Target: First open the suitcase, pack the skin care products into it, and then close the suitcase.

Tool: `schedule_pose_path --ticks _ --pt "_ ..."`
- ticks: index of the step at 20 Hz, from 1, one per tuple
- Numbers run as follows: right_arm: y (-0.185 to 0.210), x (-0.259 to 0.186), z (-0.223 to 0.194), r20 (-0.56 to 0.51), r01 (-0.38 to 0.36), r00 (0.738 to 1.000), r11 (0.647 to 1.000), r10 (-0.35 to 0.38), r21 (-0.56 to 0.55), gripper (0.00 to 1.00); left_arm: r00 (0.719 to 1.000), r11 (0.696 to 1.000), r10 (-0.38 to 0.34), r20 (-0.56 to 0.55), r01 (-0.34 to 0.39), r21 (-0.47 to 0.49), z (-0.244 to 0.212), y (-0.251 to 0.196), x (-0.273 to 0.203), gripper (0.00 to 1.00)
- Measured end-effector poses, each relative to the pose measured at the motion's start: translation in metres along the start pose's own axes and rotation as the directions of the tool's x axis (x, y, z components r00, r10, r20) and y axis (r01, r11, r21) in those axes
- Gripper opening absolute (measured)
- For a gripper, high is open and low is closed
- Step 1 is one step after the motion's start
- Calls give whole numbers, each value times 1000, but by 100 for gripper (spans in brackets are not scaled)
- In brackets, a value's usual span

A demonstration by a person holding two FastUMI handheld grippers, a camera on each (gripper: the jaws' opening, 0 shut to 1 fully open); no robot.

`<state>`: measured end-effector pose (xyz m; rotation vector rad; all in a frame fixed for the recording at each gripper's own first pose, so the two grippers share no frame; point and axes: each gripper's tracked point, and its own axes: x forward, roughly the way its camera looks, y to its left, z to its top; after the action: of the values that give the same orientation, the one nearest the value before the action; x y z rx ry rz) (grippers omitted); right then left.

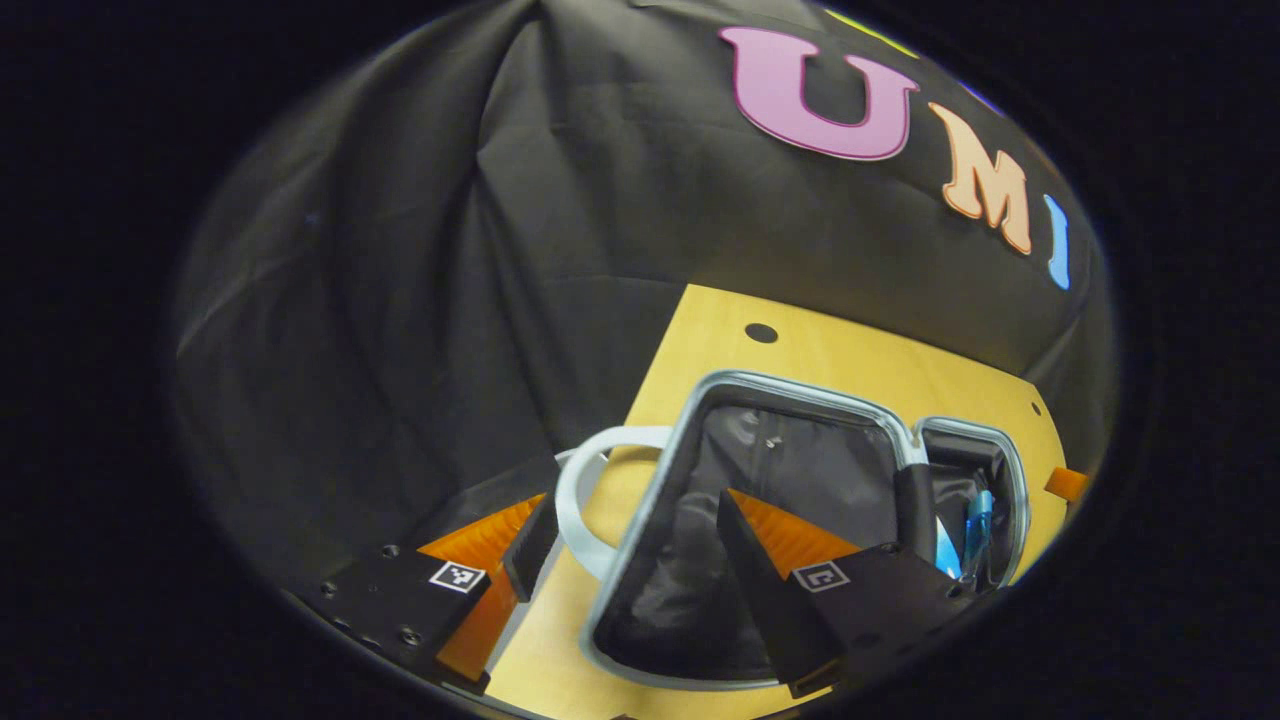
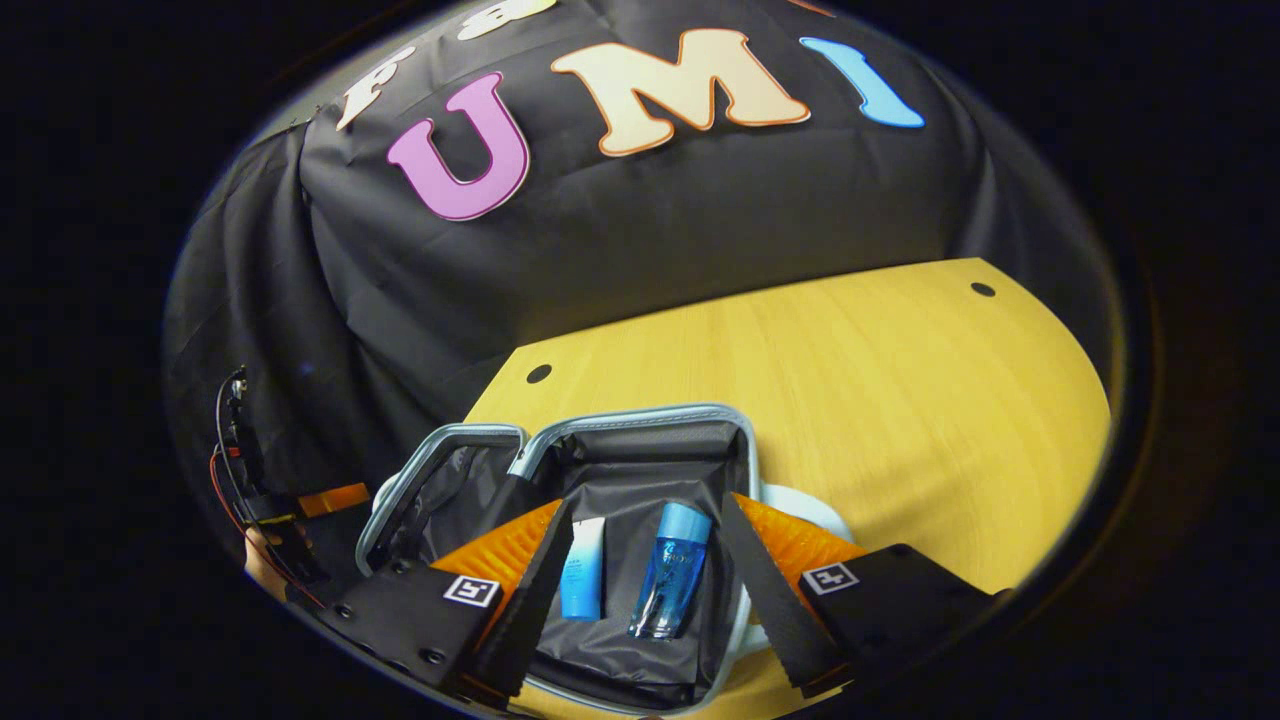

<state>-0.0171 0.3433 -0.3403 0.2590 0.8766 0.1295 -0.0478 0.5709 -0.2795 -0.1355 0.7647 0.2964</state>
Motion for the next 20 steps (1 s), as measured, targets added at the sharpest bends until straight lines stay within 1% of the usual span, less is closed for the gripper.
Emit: schedule_pose_path --ticks 3,6,7,10,12,13,14,16,17,19,20 --pt "-18 -13 3 16 53 998 999 -52 -15 94 1000 999 20 -11 -21 -39 7 22 21 95" --pt "-36 -21 3 23 110 994 994 -109 -13 94 998 998 50 -36 -51 -40 4 42 47 95" --pt "-41 -28 1 21 126 992 992 -126 -10 94 997 997 57 -60 -59 -40 -1 46 56 94" --pt "-52 -33 -2 17 162 987 987 -162 4 94 982 999 33 -184 -40 -34 -35 53 81 94" --pt "-55 -37 -2 16 173 985 985 -173 1 94 979 999 15 -205 -25 -48 -36 61 97 94" --pt "-55 -38 -2 16 176 984 984 -176 -5 94 974 999 1 -225 -13 -52 -41 64 96 83" --pt "-56 -41 -1 18 180 984 984 -179 -11 94 975 998 -13 -222 -2 -66 -40 62 97 77" --pt "-58 -43 3 28 182 983 983 -182 -23 94 968 995 -76 -239 57 -83 -44 45 101 50" --pt "-59 -43 4 31 181 983 983 -180 -26 94 958 996 -86 -275 73 -60 -50 43 101 36" --pt "-61 -45 4 32 178 984 983 -177 -33 94 952 998 -60 -301 55 -26 -47 44 97 9" --pt "-62 -46 6 39 176 984 984 -175 -37 94 959 998 -58 -276 56 -14 -39 42 96 7"
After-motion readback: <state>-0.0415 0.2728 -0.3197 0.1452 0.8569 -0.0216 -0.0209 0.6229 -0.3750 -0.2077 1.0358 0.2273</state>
